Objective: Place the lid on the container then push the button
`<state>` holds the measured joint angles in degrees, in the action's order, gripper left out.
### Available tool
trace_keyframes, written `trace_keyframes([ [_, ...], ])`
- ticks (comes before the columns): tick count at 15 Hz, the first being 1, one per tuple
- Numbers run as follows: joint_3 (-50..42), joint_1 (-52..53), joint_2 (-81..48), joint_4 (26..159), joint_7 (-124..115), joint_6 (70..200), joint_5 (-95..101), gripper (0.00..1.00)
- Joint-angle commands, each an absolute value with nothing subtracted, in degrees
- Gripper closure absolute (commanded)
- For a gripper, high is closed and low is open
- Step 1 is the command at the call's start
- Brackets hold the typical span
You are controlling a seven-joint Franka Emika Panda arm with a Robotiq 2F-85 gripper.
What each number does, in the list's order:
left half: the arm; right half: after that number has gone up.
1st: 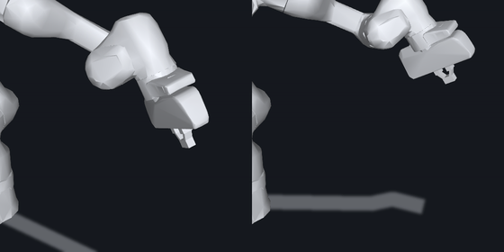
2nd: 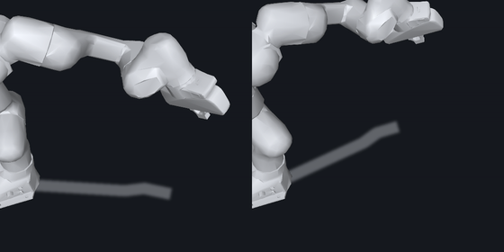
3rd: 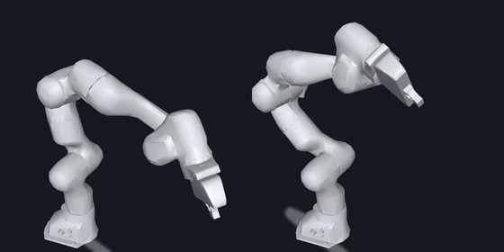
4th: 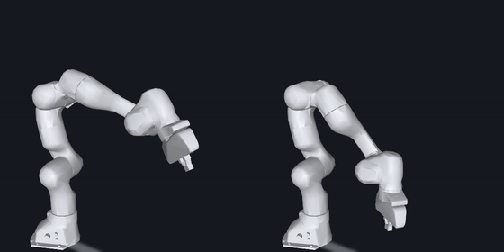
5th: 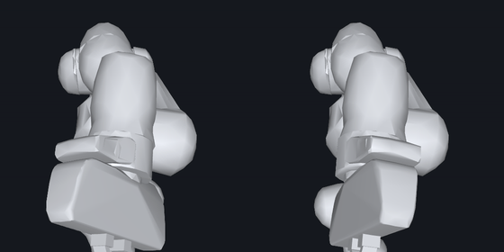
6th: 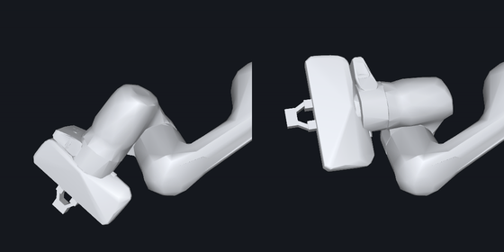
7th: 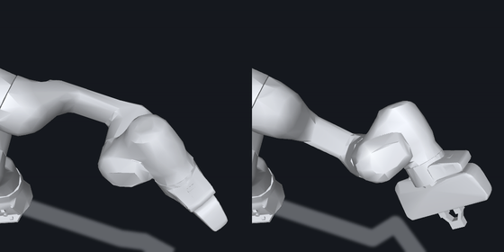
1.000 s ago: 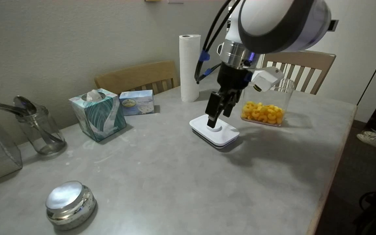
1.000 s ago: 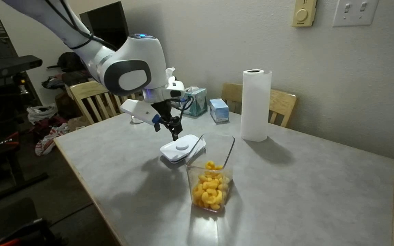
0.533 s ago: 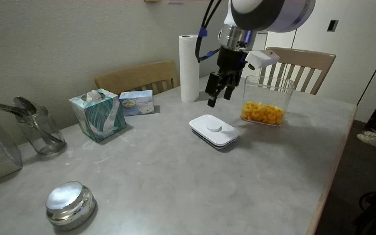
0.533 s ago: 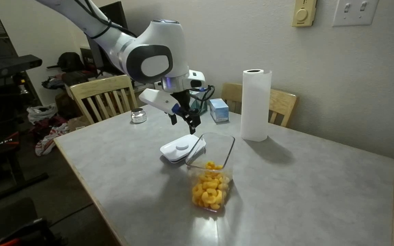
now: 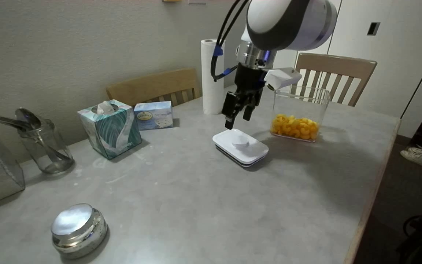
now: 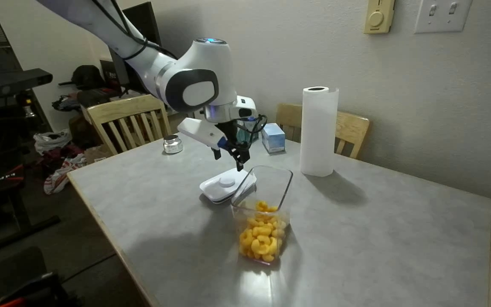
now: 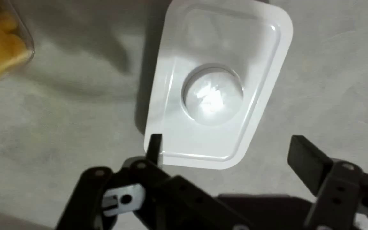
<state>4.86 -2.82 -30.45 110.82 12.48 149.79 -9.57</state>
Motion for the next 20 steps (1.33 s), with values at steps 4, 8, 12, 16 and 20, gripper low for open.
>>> trace_keyframes([
  [4,6.3,-6.0,-37.5,102.1,14.3,145.5,-9.8,0.00],
  [8,7.9,-6.6,-39.0,97.7,14.1,137.8,-11.2,0.00],
  [12,7.5,-5.8,-39.5,95.0,13.0,131.3,-11.4,0.00],
  [16,6.5,-5.1,-39.7,94.8,11.0,127.1,-11.2,0.00],
  [20,5.9,-4.5,-41.0,95.0,9.6,127.8,-10.7,0.00],
])
